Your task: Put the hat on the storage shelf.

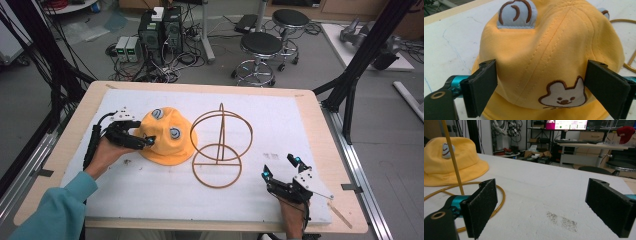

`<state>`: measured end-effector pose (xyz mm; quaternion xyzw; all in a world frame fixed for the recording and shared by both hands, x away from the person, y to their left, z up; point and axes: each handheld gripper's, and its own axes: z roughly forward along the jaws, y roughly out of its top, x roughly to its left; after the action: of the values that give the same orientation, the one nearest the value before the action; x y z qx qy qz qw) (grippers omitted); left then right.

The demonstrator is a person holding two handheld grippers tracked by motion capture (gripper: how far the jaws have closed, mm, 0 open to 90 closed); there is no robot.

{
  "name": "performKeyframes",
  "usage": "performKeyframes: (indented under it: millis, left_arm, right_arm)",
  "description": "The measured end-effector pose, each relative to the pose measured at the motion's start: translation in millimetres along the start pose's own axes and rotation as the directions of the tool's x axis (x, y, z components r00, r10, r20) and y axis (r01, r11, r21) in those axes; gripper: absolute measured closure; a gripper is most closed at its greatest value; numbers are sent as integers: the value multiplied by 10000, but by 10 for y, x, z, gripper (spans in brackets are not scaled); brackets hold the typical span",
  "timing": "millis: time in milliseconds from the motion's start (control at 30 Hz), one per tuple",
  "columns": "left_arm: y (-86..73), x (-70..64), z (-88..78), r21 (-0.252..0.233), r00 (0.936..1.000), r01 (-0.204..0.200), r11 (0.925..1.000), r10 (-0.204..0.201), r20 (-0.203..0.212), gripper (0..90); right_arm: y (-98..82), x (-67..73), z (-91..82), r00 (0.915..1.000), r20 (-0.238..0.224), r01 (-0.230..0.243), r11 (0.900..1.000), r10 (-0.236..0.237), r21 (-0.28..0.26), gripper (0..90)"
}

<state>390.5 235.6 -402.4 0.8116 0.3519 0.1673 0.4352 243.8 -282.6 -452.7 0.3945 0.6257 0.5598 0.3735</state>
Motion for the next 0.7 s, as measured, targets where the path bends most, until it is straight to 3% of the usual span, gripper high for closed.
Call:
performKeyframes:
  millis: [100, 200, 233, 267, 300, 333, 367, 533, 667, 700]
  left_arm:
    - [1, -4, 15, 64, 9999, 102, 9999, -102, 51, 160]
    - [-8, -9, 39, 175, 9998, 75, 9998, -79, 206, 306]
    - [-10, -12, 47, 249, 9997, 66, 9997, -72, 229, 306]
    - [-10, -12, 52, 315, 9997, 33, 9995, -41, 245, 383]
    - [-11, -16, 59, 327, 9995, 45, 9995, -55, 296, 383]
    - [-12, -24, 65, 330, 9995, 47, 9994, -58, 325, 461]
    - [-11, -29, 67, 364, 9996, 34, 9993, -45, 288, 461]
    - [-10, -32, 68, 263, 9991, 244, 9994, -253, 349, 655]
    - [0, -57, 60, 306, 9994, 56, 9995, -66, 351, 829]
    - [2, -64, 59, 320, 9993, 64, 9995, -76, 367, 829]
  right_arm:
    - [0, 0, 0, 10000, 5, -3, 10000, 3, -2, 95]
    - [0, 1, 0, 10000, 5, -13, 10000, 13, 0, 95]
    - [0, 1, 0, 10000, 5, -13, 10000, 13, 0, 95]
    - [-1, 1, 0, 10000, -6, -27, 10000, 27, -13, 95]
    - [-1, 1, 0, 10000, -6, -27, 10000, 27, -13, 95]
    - [-1, 2, -2, 10000, 0, -83, 10000, 83, 12, 95]
    - [-1, 2, -2, 10000, 0, -83, 10000, 83, 12, 95]
    - [-1, -2, -1, 10000, 5, -42, 10000, 42, -16, 95]
    - [-2, -8, -2, 10000, -16, -12, 10000, 12, -56, 95]
    - [-2, -8, -2, 10000, -16, -12, 10000, 12, -56, 95]
